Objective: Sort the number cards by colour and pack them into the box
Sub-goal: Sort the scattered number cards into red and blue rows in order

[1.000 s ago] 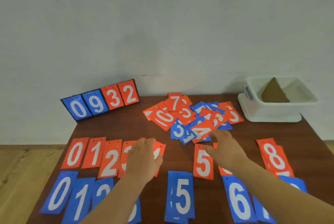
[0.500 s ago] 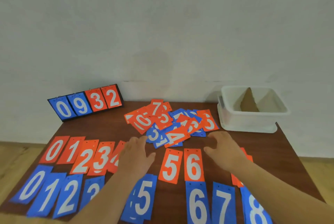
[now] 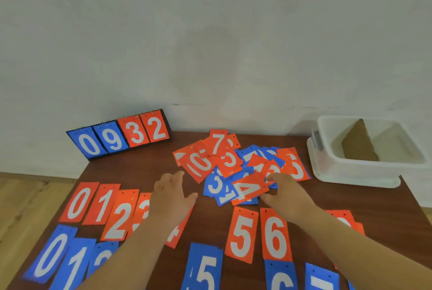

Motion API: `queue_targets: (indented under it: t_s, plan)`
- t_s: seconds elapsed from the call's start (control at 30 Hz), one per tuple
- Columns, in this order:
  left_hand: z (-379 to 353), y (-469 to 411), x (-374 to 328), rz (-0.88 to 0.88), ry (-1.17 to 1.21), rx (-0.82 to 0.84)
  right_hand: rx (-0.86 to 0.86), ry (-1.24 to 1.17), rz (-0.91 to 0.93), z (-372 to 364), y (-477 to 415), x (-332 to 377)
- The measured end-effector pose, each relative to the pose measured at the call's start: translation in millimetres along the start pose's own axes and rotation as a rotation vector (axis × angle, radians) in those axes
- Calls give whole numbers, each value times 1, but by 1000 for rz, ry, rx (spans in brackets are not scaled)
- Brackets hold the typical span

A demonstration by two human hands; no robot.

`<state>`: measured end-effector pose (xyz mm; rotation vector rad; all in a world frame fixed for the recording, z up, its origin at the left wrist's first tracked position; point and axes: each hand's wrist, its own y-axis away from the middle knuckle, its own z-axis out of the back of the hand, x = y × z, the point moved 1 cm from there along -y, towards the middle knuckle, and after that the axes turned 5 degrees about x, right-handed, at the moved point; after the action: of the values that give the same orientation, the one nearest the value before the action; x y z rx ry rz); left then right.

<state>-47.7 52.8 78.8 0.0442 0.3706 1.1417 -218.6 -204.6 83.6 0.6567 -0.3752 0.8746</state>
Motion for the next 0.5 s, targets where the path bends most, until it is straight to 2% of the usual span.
queue_targets:
  t_s: [0.37, 0.5]
  plan:
    - [-17, -150, 25, 9, -9, 153, 79, 9, -95, -44, -140, 52]
    - [-34, -195, 28, 30, -9, 170, 37, 6, -159, -57, -192, 66]
